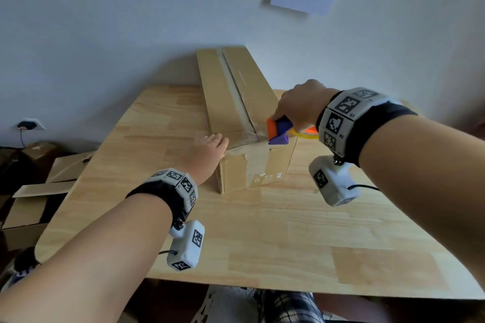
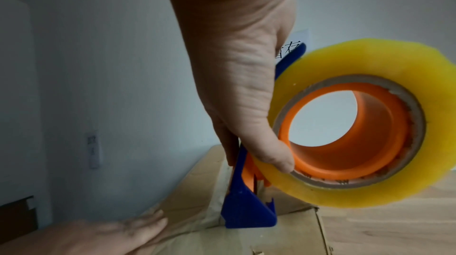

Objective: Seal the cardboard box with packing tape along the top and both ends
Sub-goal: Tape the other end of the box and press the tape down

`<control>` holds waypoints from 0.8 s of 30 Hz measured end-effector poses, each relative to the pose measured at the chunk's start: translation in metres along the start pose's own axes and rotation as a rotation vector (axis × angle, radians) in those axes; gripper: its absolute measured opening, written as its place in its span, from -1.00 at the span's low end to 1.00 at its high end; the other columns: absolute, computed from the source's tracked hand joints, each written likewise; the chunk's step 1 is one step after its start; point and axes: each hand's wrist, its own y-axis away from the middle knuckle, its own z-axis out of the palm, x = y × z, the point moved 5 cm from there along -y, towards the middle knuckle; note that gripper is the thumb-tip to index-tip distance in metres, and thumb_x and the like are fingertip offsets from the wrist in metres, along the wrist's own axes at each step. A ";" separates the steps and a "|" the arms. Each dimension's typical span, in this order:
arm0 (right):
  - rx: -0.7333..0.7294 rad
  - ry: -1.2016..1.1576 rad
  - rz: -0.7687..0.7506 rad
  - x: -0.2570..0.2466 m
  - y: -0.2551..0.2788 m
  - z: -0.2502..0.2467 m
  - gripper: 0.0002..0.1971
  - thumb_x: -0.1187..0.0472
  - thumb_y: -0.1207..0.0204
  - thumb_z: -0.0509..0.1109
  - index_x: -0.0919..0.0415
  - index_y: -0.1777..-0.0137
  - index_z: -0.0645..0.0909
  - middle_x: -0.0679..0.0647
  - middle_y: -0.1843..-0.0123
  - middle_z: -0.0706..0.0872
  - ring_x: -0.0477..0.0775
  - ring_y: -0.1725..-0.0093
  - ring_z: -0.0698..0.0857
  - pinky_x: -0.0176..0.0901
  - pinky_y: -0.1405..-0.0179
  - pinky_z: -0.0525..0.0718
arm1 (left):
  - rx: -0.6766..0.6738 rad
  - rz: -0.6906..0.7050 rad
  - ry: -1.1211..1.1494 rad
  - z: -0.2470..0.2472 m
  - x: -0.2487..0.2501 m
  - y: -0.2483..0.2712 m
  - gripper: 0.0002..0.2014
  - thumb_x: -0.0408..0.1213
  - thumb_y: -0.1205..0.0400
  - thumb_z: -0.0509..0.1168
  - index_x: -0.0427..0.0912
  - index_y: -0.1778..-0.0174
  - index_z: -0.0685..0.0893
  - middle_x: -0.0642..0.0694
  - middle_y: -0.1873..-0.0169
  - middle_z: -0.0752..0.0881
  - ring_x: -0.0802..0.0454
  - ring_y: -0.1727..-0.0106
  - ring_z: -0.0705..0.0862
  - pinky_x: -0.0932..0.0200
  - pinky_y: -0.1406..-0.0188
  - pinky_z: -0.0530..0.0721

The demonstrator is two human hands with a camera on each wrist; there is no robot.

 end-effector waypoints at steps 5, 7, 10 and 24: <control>0.010 0.028 -0.008 0.003 -0.003 -0.001 -0.50 0.24 -0.50 0.30 -0.35 -0.32 0.51 -0.07 -0.03 0.67 0.04 0.16 0.59 -0.21 0.46 0.33 | 0.004 -0.048 0.024 0.001 0.003 0.002 -0.50 -0.33 -0.79 -0.12 -0.12 -0.67 -0.05 -0.29 -0.64 0.11 -0.15 -0.65 0.12 0.07 -0.58 0.12; 0.009 0.028 -0.025 0.006 -0.004 -0.004 -0.49 0.24 -0.51 0.29 -0.35 -0.35 0.49 -0.08 -0.04 0.67 0.03 0.15 0.59 -0.19 0.40 0.39 | -0.023 -0.061 0.020 -0.001 0.004 0.001 -0.50 -0.26 -0.80 -0.11 -0.11 -0.67 -0.05 -0.29 -0.64 0.10 -0.15 -0.65 0.12 0.06 -0.57 0.14; -0.009 0.035 -0.043 0.005 -0.007 0.000 -0.51 0.21 -0.53 0.29 -0.34 -0.37 0.48 -0.08 -0.07 0.65 0.03 0.10 0.59 -0.20 0.43 0.36 | -0.031 -0.080 0.033 -0.005 0.006 -0.002 -0.50 -0.16 -0.79 -0.07 -0.11 -0.67 0.01 -0.26 -0.64 0.11 -0.13 -0.65 0.12 0.06 -0.57 0.14; 0.023 -0.161 -0.199 0.014 -0.018 0.022 -0.53 0.13 -0.47 0.37 -0.39 -0.31 0.53 -0.14 0.06 0.70 0.03 0.04 0.66 -0.17 0.23 0.57 | 0.014 -0.012 0.348 -0.002 0.048 -0.042 -0.29 0.05 -0.70 0.09 -0.21 -0.66 -0.05 -0.07 -0.67 -0.03 0.06 -0.67 -0.01 0.21 -0.59 0.02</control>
